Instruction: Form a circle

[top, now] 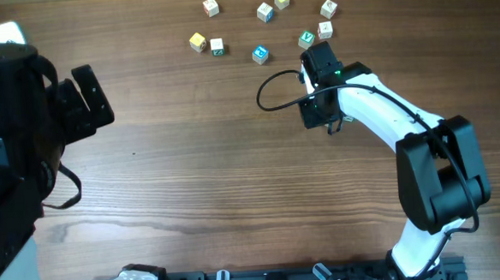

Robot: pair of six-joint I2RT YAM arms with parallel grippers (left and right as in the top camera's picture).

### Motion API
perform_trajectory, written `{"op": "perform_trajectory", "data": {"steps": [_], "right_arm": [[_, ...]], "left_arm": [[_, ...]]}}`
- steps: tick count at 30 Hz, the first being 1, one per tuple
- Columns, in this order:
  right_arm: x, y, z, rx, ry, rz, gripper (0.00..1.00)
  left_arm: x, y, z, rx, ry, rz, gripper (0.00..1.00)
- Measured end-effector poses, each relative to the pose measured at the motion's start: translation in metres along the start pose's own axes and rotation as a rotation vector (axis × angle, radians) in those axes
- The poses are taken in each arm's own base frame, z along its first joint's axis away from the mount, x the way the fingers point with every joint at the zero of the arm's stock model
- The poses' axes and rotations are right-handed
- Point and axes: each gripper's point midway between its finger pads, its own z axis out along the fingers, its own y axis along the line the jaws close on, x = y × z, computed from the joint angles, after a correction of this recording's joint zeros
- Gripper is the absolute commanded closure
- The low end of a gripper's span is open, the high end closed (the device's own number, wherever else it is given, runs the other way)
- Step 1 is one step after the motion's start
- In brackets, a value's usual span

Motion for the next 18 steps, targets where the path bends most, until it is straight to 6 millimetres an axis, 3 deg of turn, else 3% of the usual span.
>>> {"op": "perform_trajectory", "data": {"steps": [18], "right_arm": [[-0.001, -0.0037, 0.0, 0.021, -0.005, 0.004, 0.95]], "left_arm": [[0.0001, 0.0, 0.0001, 0.0, 0.0, 0.0, 0.0]]}}
